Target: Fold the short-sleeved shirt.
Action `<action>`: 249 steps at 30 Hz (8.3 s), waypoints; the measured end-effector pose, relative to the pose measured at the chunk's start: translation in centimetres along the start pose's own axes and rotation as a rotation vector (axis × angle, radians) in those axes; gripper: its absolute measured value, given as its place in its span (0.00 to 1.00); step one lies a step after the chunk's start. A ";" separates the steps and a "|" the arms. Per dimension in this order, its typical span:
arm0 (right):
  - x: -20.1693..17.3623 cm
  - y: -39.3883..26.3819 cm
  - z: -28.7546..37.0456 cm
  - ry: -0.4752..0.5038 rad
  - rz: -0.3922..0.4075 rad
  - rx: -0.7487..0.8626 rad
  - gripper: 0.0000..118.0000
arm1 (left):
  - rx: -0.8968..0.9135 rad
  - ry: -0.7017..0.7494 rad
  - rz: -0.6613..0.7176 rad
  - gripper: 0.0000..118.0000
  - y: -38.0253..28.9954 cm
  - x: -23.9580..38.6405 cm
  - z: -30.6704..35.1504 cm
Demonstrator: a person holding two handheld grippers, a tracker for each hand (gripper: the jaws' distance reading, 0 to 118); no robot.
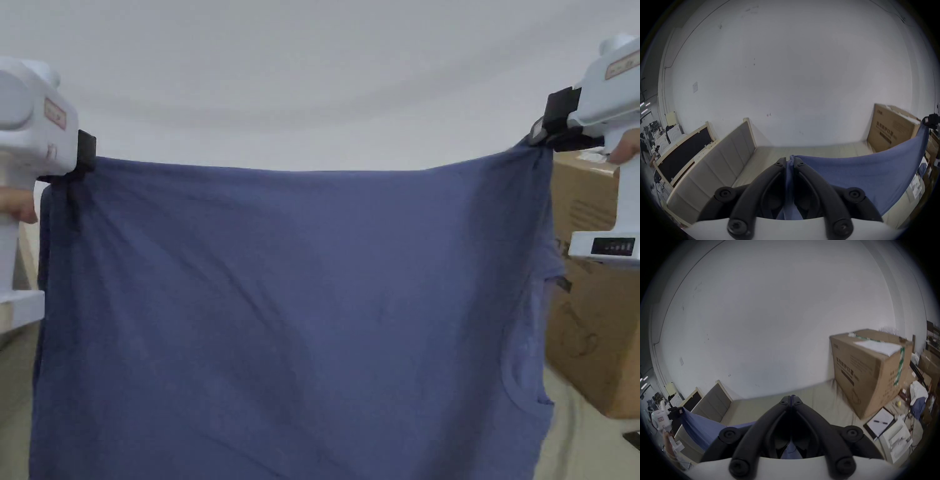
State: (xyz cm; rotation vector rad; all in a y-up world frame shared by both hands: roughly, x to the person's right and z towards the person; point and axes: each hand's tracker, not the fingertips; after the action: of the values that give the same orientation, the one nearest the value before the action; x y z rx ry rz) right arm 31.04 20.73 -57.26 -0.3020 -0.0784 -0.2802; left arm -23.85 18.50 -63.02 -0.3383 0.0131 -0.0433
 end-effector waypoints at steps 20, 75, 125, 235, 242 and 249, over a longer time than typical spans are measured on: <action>-6.2 9.4 -9.2 -0.021 0.084 0.101 0.00 | 0.134 0.130 0.003 0.05 7.1 0.5 -13.4; 7.8 -55.0 15.0 -0.044 -0.010 -0.757 0.00 | -0.599 0.069 -0.029 0.05 -52.2 -6.4 8.9; 6.4 -56.3 17.2 -0.105 0.134 -0.661 0.69 | -0.597 -0.029 0.143 0.02 -52.0 -7.5 10.7; 8.9 -58.1 14.7 -0.243 -0.164 -0.830 0.46 | -0.847 -0.053 0.103 0.38 -54.5 -8.2 9.6; 7.5 -51.9 14.7 -0.245 -0.005 -0.686 0.69 | -0.707 -0.021 0.137 0.69 -49.3 -10.0 11.0; 3.0 -47.5 12.4 -0.122 0.081 -0.548 0.10 | -0.521 -0.120 0.207 0.23 -44.5 -9.5 10.1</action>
State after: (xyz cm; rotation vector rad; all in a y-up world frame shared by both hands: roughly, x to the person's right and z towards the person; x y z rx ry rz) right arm 19.97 -19.85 -31.72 -0.8645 -0.1086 -0.1985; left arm -34.97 -19.70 -38.68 -0.8577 -0.0607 0.1891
